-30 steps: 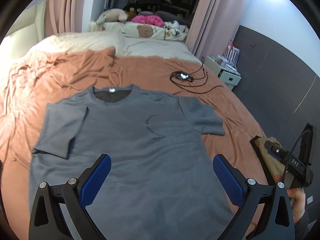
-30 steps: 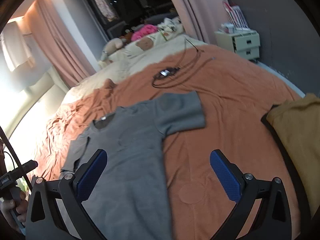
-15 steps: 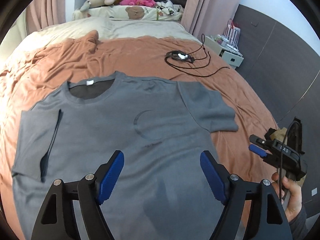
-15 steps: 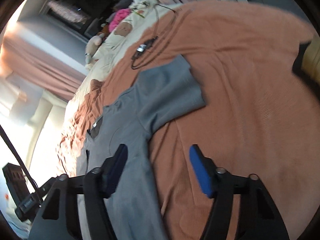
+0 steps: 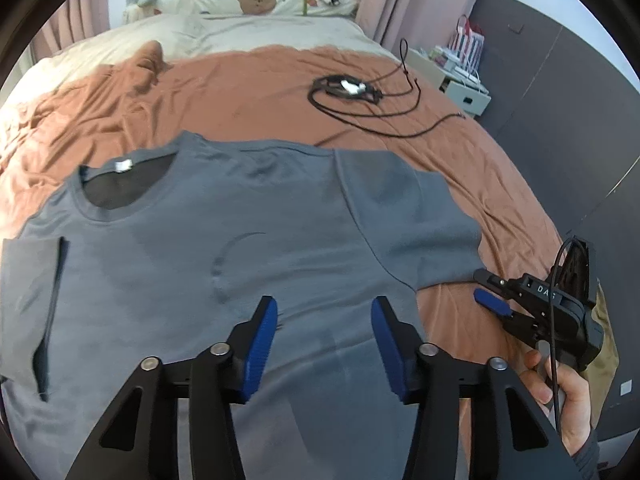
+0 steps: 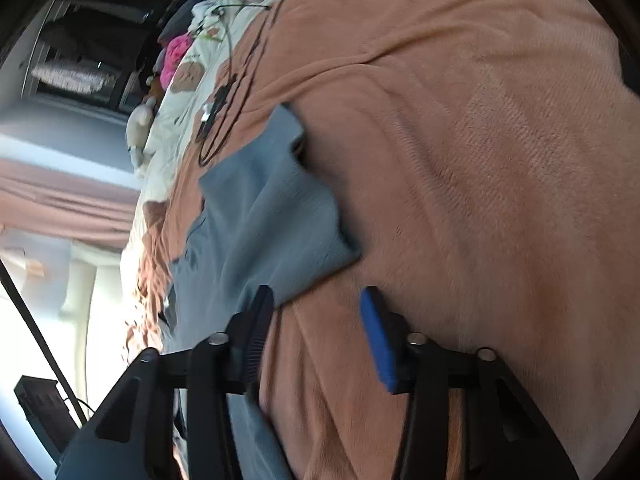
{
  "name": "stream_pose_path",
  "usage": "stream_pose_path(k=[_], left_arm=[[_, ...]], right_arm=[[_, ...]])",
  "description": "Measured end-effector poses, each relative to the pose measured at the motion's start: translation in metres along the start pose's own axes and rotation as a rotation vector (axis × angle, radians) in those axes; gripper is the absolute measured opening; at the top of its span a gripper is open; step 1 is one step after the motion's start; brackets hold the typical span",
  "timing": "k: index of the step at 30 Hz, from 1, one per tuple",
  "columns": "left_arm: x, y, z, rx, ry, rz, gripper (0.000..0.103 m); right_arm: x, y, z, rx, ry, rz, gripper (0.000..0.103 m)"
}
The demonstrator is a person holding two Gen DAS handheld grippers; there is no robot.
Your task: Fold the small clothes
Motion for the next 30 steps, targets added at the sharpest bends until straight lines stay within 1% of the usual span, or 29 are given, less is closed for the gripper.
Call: stream_pose_path(k=[3, 5, 7, 8, 9, 10, 11, 12, 13, 15, 18, 22, 25, 28, 30], left_arm=[[0.014, -0.014, -0.001, -0.017, -0.013, 0.007, 0.043], [0.024, -0.023, -0.001, -0.029, -0.02, 0.017, 0.038], [0.035, -0.032, 0.001, -0.047, -0.027, 0.031, 0.029], [0.041, -0.036, 0.002, -0.056, -0.032, 0.035, 0.027], [0.046, -0.04, 0.002, -0.062, -0.039, 0.038, 0.021], [0.052, -0.045, 0.003, -0.066, -0.047, 0.04, 0.018], [0.057, -0.049, 0.004, -0.07, -0.051, 0.042, 0.017], [0.06, -0.053, 0.004, -0.075, -0.049, 0.047, 0.016], [0.063, -0.057, 0.004, -0.081, -0.044, 0.054, 0.014], [0.068, -0.062, 0.005, -0.088, -0.032, 0.069, 0.013], [0.073, -0.068, 0.005, -0.093, -0.022, 0.082, 0.013], [0.077, -0.076, 0.004, -0.099, -0.011, 0.083, 0.013], [0.078, -0.084, 0.006, -0.117, 0.006, 0.097, 0.013], [0.08, -0.096, 0.012, -0.158, 0.034, 0.123, 0.013], [0.08, -0.102, 0.015, -0.165, 0.047, 0.128, 0.013]], right_arm=[[-0.001, -0.005, -0.005, 0.007, 0.002, -0.015, 0.036], [0.001, -0.01, -0.007, 0.004, 0.005, -0.031, 0.036], [0.002, -0.016, -0.008, 0.005, 0.013, -0.041, 0.035], [0.003, -0.018, -0.009, 0.005, 0.027, -0.04, 0.03], [0.005, -0.018, -0.01, 0.004, 0.047, -0.024, 0.019], [0.009, -0.017, -0.01, -0.002, 0.064, 0.003, 0.013], [0.01, -0.019, -0.009, -0.009, 0.074, 0.02, 0.008], [0.007, -0.018, -0.009, -0.021, 0.09, 0.019, 0.005], [0.001, -0.017, -0.01, -0.025, 0.104, 0.01, 0.004], [-0.014, -0.008, -0.014, -0.006, 0.147, -0.013, 0.004], [-0.03, 0.002, -0.016, 0.009, 0.17, -0.06, 0.004], [-0.037, 0.013, -0.012, 0.014, 0.188, -0.085, 0.004], [-0.04, 0.019, -0.011, 0.019, 0.193, -0.11, 0.003], [-0.05, 0.014, -0.008, 0.017, 0.214, -0.129, 0.003], [-0.054, 0.01, -0.002, 0.003, 0.235, -0.152, 0.003]])
Point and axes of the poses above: each gripper's, at about its wrist camera, not at the fingertips, and y roughly against the way its jaws point, x to its right, z to its underside, the point moved 9 cm from there along -y, roughly the way its jaws point, and after that the axes turned 12 degrees about -z, right-handed, at the moved point
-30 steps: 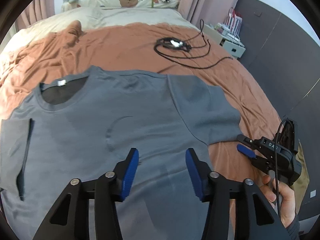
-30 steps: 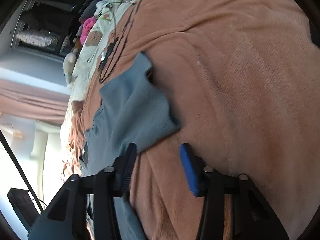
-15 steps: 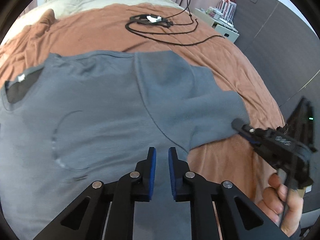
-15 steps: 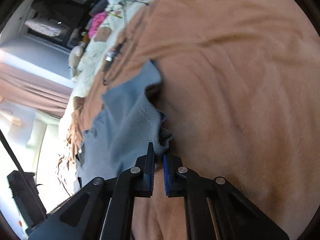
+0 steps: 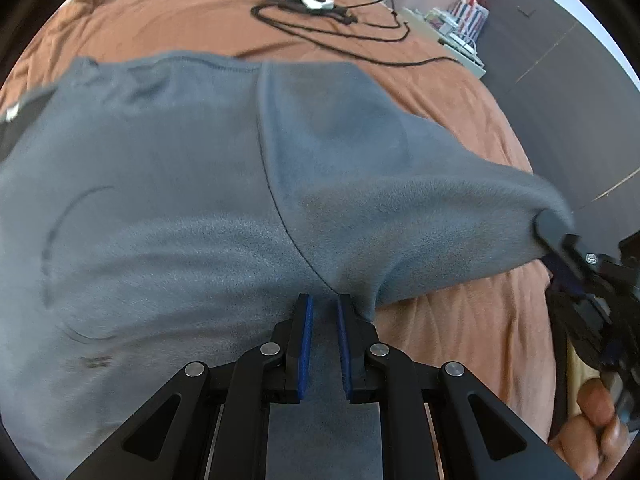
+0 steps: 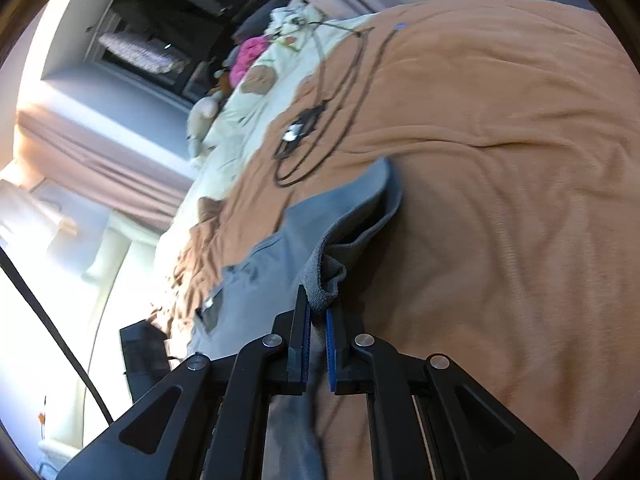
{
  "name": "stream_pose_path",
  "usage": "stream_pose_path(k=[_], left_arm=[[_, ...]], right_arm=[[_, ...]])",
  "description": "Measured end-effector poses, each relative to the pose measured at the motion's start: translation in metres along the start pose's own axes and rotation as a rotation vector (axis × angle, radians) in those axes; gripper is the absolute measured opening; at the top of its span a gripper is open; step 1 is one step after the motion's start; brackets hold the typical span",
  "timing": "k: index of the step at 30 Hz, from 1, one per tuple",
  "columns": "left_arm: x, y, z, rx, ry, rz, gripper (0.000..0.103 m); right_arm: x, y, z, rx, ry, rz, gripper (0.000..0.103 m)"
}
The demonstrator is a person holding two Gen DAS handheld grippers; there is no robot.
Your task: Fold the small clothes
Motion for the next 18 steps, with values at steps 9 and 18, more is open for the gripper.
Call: stream_pose_path(k=[9, 18], left_arm=[[-0.008, 0.006, 0.001, -0.006, 0.059, 0.077, 0.013], [-0.078, 0.056, 0.002, 0.053, 0.122, -0.002, 0.013]], right_arm=[[-0.016, -0.021, 0.013, -0.038, 0.047, -0.091, 0.003], [-0.021, -0.047, 0.035, -0.127, 0.101, -0.142, 0.003]])
Point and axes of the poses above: each gripper's, at about its wrist camera, not at the fingertips, and y roughly against the way its jaws point, x to its right, z to its underside, the point moved 9 cm from there along -y, roughly the way its jaws point, and after that the axes turned 12 degrees about -z, right-handed, at the moved point
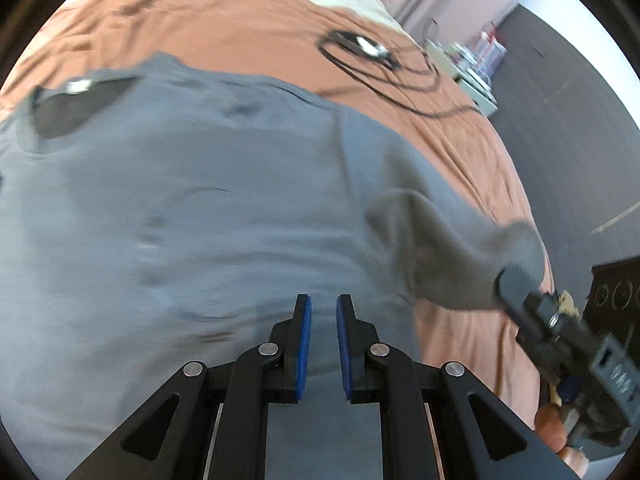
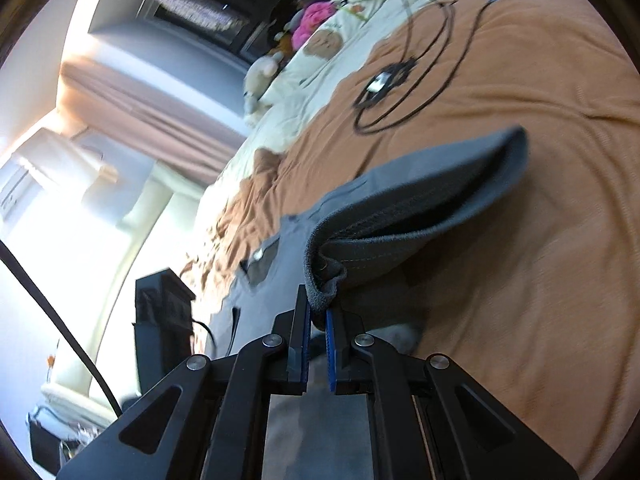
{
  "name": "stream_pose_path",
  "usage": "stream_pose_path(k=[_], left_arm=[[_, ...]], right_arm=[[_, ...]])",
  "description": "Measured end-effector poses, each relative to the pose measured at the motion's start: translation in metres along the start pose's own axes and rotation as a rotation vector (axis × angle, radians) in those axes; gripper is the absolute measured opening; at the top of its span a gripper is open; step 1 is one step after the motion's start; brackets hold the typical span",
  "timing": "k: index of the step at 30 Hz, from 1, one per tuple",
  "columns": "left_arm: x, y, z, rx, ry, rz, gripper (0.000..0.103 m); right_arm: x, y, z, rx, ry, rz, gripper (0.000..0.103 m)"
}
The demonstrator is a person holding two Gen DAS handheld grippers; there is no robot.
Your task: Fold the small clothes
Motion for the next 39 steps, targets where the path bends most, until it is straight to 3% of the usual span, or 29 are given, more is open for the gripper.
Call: stream_pose_path(k=[7, 11, 13, 15, 16, 20, 29, 32, 37, 39], left_arm=[[-0.05, 0.033, -0.013, 0.061, 0.067, -0.076, 0.013], [-0.058, 0.048, -0.018, 0.08, 0.08, -0.089, 0.013], [-0.054, 0.052, -0.018, 0.084, 0.071, -0.086, 0.014], [-0.046, 0.056, -0.018, 0.087, 0.052, -0.079, 0.015], [-0.04, 0.058, -0.018, 0.09, 0.037, -0.076, 0.015], [-0.014, 0.061, -0.017, 0.094, -0.006, -0.063, 0.015], [0.059, 0.046, -0.019, 0.082, -0.127, -0.052, 0.016], [0.082, 0.036, -0.018, 0.07, -0.156, -0.05, 0.025], [0.119, 0.021, -0.017, 0.069, -0.231, -0.066, 0.044], [0.13, 0.014, -0.018, 0.065, -0.249, -0.07, 0.046]], right_arm=[[-0.004, -0.031, 0.016, -0.104, 0.044, 0.031, 0.003], [0.016, -0.048, 0.028, -0.21, 0.033, 0.12, 0.006], [0.026, -0.051, 0.03, -0.249, 0.008, 0.145, 0.024], [0.03, -0.041, 0.024, -0.229, 0.003, 0.157, 0.071], [0.029, -0.033, 0.02, -0.208, 0.009, 0.158, 0.075], [0.027, 0.006, 0.003, -0.148, -0.006, 0.134, 0.075], [0.077, 0.09, -0.008, -0.004, -0.199, 0.237, 0.075], [0.077, 0.102, -0.006, 0.029, -0.205, 0.268, 0.075], [0.084, 0.108, -0.015, 0.042, -0.2, 0.293, 0.058], [0.08, 0.102, -0.011, 0.04, -0.207, 0.304, 0.038]])
Point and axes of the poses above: each gripper's, at about its wrist camera, not at the fingertips, and y roughly against the way its jaws point, x to its right, z to its underside, the point moved 9 cm from there along -y, roughly the way its jaws point, and after that the axes turned 12 degrees about -z, right-handed, at the moved point
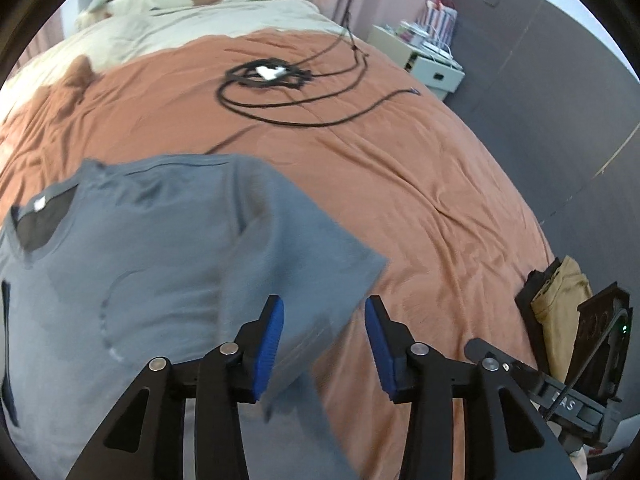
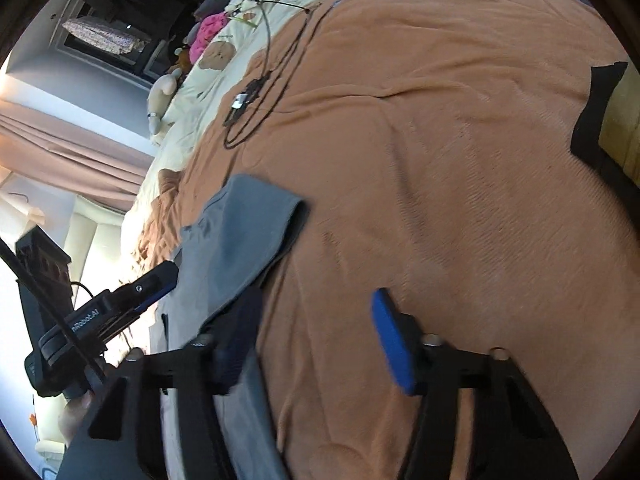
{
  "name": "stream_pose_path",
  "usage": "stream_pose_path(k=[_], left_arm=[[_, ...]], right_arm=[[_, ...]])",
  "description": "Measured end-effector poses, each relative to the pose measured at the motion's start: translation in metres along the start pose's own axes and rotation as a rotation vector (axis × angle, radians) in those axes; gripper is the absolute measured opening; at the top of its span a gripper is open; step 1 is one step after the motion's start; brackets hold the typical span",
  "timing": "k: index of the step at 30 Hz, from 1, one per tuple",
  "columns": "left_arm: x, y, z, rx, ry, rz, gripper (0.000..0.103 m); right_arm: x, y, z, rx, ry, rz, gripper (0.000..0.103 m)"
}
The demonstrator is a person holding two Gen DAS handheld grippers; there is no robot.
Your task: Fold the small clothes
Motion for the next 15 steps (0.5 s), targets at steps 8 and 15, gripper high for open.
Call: stream_pose_path(k=[8, 15], left_arm=[[0.038, -0.034, -0.008, -0.024, -0.066, -0.014, 0.048], [0.063, -0.068, -0.011, -0.048, -0.092, -0.018, 0.048]], right_arm=[[0.003, 0.008, -0.02, 0.048, -0.005, 0.008, 0.026], [0.015, 0.007, -0.027, 0.048, -0.043, 0.01, 0.026]])
Point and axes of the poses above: each gripper's, at about its wrist camera, not at the fingertips, and y roughly against the way its jaws point, x to its right, z to its underside, the point moved 9 cm from there along -y, roughly the way its jaws point, and after that the axes turned 12 degrees about -z, right-handed, at the moved point
